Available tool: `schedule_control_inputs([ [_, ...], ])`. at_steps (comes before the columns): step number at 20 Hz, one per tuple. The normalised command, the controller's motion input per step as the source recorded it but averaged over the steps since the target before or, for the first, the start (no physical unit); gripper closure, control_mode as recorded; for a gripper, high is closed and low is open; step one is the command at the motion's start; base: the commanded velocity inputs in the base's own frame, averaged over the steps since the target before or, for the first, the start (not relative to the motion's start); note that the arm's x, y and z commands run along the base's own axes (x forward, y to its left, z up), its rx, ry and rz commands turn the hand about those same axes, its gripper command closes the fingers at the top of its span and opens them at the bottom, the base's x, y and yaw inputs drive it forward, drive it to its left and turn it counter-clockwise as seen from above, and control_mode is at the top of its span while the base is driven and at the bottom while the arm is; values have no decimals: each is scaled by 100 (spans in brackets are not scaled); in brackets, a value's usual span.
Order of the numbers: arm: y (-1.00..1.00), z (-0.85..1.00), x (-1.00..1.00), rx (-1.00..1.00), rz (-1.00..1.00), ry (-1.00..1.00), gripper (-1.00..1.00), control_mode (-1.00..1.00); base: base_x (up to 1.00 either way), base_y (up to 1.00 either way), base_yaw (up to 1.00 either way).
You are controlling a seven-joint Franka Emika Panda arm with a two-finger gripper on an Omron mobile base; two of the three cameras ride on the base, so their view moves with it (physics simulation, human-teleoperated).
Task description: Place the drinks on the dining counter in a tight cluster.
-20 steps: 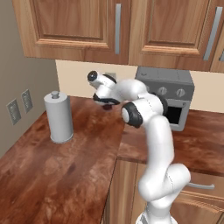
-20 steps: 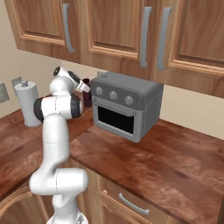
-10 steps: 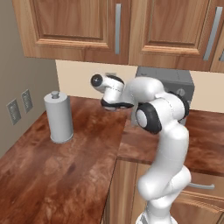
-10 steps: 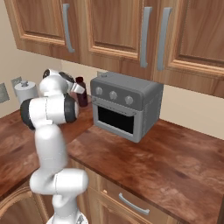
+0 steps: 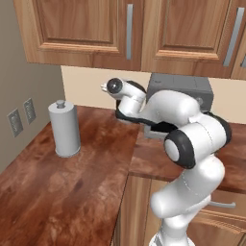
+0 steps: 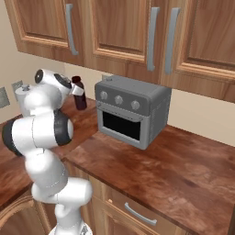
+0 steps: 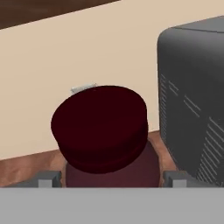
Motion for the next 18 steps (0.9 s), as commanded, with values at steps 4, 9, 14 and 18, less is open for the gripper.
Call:
schedule_control_inputs([
  [4,0,83,-57,0,10,10,100,-100,0,0,0],
  [9,0,49,-76,0,14,8,100,-100,0,0,0],
  [14,0,69,-83,0,14,9,100,-100,0,0,0],
  [18,0,65,-85,0,15,11,100,-100,0,0,0],
])
